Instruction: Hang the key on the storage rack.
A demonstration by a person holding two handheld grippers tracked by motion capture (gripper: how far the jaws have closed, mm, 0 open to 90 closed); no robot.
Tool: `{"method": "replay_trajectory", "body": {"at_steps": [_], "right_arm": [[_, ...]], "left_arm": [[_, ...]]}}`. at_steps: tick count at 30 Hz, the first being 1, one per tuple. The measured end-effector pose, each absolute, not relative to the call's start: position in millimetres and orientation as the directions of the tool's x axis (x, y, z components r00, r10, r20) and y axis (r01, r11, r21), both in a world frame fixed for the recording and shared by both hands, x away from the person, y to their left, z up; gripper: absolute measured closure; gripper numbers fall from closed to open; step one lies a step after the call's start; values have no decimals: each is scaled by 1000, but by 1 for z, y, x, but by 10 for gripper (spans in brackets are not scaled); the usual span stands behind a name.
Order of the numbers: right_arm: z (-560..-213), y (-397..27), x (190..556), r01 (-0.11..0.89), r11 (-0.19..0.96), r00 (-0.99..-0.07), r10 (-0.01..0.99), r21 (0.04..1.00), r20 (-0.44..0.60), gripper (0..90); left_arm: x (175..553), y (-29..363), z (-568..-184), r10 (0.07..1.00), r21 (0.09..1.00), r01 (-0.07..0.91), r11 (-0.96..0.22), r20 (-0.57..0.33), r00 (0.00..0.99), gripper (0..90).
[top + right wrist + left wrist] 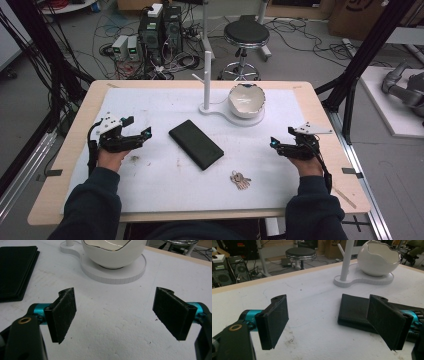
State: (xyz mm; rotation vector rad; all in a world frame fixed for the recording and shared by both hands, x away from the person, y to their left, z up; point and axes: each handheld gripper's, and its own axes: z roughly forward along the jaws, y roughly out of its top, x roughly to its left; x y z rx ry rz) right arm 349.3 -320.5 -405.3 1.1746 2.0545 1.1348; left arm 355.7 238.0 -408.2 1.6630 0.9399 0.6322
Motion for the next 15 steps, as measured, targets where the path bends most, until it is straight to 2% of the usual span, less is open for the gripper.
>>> {"method": "replay_trajectory", "body": {"at_steps": [15], "right_arm": [[-406, -321, 347, 428, 278, -506, 862, 860, -26, 191]], "left_arm": [[359, 233, -412, 825, 949, 290, -125, -63, 561, 193]]}}
